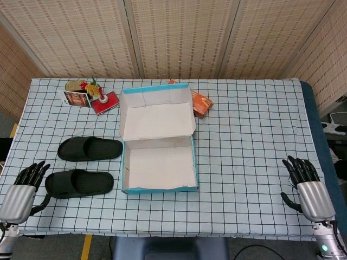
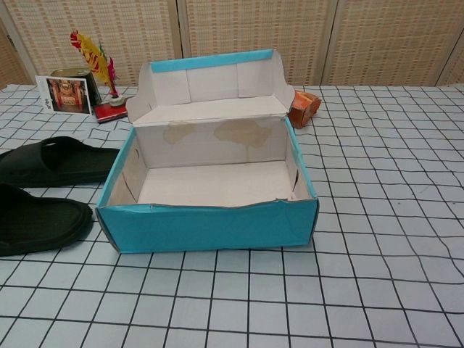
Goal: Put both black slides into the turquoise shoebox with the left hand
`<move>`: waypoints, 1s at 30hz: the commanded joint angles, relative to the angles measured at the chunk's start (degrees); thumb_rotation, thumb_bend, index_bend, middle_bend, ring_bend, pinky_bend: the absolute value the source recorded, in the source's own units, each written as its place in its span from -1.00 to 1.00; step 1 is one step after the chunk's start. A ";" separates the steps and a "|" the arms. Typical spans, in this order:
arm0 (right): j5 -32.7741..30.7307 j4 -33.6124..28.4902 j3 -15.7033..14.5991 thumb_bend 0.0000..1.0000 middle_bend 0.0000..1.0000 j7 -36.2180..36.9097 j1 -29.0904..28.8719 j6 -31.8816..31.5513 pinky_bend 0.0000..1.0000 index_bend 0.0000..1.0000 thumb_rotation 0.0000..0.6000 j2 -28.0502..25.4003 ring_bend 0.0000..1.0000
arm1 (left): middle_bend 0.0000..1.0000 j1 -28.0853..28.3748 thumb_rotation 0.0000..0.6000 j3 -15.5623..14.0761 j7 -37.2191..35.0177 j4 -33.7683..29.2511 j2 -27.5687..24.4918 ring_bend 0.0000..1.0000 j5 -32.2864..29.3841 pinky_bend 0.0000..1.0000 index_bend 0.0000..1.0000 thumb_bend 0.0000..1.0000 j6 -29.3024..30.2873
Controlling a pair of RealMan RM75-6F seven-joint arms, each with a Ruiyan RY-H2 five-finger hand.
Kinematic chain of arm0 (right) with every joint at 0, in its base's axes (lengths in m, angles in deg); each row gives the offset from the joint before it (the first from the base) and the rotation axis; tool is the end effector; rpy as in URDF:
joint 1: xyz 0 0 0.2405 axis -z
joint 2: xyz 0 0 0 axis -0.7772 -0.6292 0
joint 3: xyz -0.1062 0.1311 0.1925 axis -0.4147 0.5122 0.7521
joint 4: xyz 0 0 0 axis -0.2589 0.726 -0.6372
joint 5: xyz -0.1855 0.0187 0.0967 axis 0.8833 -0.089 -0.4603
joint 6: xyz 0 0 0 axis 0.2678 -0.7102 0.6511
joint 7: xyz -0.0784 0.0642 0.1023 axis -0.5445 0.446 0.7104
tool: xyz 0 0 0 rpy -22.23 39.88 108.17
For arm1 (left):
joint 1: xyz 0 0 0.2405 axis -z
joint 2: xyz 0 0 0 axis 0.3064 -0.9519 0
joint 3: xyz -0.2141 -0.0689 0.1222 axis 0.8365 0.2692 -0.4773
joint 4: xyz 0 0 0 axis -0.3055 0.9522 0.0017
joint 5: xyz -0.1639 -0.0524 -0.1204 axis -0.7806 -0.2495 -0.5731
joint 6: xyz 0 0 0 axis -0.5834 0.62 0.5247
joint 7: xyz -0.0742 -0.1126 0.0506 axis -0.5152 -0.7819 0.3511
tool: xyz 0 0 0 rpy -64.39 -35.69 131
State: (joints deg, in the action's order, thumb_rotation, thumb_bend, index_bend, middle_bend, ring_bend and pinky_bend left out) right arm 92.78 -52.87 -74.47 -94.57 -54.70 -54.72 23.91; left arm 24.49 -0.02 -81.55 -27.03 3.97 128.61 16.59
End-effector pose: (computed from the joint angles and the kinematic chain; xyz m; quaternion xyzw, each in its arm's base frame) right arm -0.2972 -0.1660 0.1452 0.6342 -0.3507 0.3766 0.5771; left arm -0.3088 0.1803 0.1409 -0.6452 -0.3644 -0.3598 0.5670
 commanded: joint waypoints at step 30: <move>3.78 -1.77 -2.62 -0.64 -1.00 6.53 -0.37 1.76 -1.00 -1.00 1.00 -3.93 -1.00 | -1.00 9.54 0.90 0.03 11.28 -1.85 8.20 -1.00 -9.99 -0.86 -1.00 -0.43 -19.31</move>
State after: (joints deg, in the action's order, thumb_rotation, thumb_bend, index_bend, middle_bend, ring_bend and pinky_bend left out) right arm 96.17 -54.52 -76.86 -88.52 -54.95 -53.06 20.35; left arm 33.70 -0.10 -70.98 -28.69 11.70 119.30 -2.23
